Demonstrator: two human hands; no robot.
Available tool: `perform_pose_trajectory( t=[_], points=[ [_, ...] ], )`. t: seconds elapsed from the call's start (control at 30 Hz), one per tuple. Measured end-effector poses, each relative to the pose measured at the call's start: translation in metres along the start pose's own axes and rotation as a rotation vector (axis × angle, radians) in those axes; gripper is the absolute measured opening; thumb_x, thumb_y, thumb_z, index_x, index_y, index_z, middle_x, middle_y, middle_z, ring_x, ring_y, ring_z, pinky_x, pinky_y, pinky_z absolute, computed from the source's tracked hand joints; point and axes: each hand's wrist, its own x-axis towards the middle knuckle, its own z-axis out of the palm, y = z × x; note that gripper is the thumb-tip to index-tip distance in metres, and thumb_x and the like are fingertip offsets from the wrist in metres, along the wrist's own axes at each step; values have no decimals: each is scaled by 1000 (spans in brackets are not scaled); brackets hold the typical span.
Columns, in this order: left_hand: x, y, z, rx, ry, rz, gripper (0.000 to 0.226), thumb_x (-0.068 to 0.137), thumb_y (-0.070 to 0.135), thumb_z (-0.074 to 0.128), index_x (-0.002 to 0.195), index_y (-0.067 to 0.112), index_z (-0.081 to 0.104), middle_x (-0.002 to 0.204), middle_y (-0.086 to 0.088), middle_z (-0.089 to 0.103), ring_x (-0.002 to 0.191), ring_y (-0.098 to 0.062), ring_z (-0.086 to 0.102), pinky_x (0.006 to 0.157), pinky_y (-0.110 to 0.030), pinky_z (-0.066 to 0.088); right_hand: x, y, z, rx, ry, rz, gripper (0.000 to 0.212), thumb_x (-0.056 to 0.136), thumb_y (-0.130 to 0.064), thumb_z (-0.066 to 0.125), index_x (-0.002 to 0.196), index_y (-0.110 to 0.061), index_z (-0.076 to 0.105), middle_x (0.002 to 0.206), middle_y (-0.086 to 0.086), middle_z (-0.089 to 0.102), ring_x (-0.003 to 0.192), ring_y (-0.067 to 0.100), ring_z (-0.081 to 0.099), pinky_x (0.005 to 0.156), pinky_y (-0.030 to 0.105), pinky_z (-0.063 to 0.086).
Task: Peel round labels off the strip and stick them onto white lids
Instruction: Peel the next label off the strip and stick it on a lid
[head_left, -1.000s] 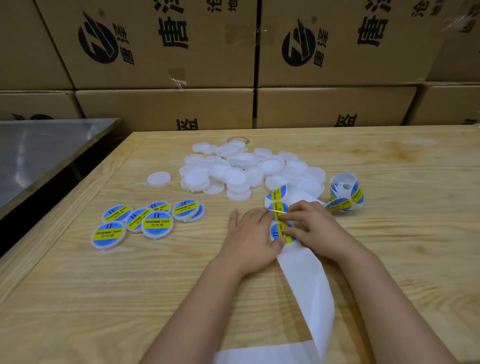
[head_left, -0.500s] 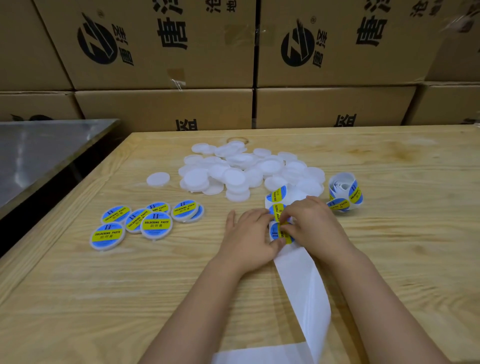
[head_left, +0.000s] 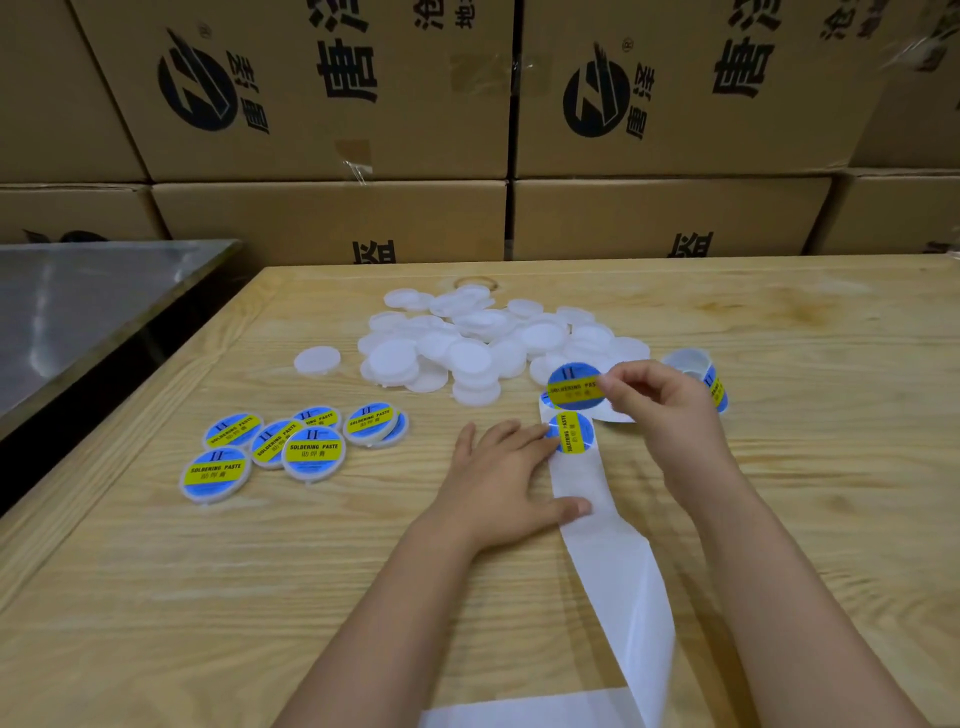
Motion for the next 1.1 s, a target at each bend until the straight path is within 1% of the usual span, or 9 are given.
perform_pose_trajectory(
  t=[0.1, 0.2, 0.33, 0.43, 0.53, 0.63, 0.7, 0.93, 1.1],
  points=[
    [-1, 2, 0, 29, 7, 42, 83, 73, 77, 48, 143, 35, 29, 150, 18, 29, 141, -12, 17, 114, -51, 6, -3, 3, 20, 244, -43, 128, 8, 84, -14, 65, 76, -17, 66, 69, -8, 65, 65, 7, 58, 63, 17, 49],
    [-2, 4, -1, 26, 118, 12, 95, 62, 85, 48, 138, 32, 30, 143, 13, 35, 137, -9, 23, 114, -48, 13, -6, 14, 39, 322, 7, 280, 9, 86, -17, 65, 77, -15, 66, 68, -2, 60, 65, 10, 52, 64, 21, 46],
    [0, 1, 0, 26, 129, -171, 117, 59, 88, 41, 149, 21, 10, 158, 4, 4, 144, -8, -3, 117, -46, -3, -4, 24, 42, 399, 114, 361, 14, 88, -13, 62, 74, -12, 61, 66, 3, 52, 64, 14, 47, 68, 24, 42],
    [4, -8, -2, 26, 198, -312, 91, 83, 72, 31, 150, 15, 7, 159, 2, 0, 145, -11, -5, 116, -44, -5, -1, 25, 37, 454, 150, 372, 13, 89, -12, 60, 77, -10, 61, 68, 6, 53, 65, 15, 50, 70, 23, 44],
    [7, -15, -4, 71, 214, -396, 65, 95, 51, 32, 148, 16, 19, 158, 0, 13, 145, -15, 7, 115, -47, -1, 0, 28, 34, 500, 176, 384, 14, 91, -11, 58, 77, -8, 59, 69, 7, 53, 66, 16, 51, 70, 23, 46],
    [6, -15, -3, 154, 325, -343, 46, 94, 38, 40, 136, 20, 42, 135, -6, 39, 128, -23, 34, 113, -44, 10, 1, 29, 34, 493, 180, 381, 15, 91, -11, 58, 76, -8, 58, 70, 8, 54, 65, 16, 51, 71, 23, 46],
    [6, -15, -3, 131, 383, -298, 38, 91, 32, 45, 126, 19, 51, 119, -6, 43, 115, -25, 40, 106, -35, 21, 2, 30, 35, 490, 178, 381, 16, 91, -10, 58, 76, -9, 58, 71, 7, 55, 66, 16, 51, 71, 23, 46],
    [6, -14, -7, -46, 396, -286, 30, 80, 43, 63, 96, 20, 52, 101, 5, 60, 105, -19, 51, 94, -32, 31, 1, 31, 36, 500, 144, 382, 13, 91, -11, 58, 78, -10, 60, 76, 4, 58, 70, 14, 51, 76, 23, 45],
    [4, -8, -8, -349, 486, -213, 56, 70, 45, 76, 112, 19, 49, 112, 7, 50, 99, -9, 48, 82, -24, 39, -2, 27, 36, 469, 56, 267, 15, 89, -4, 58, 95, -18, 57, 80, 2, 55, 75, 16, 50, 83, 29, 42]
  ],
)
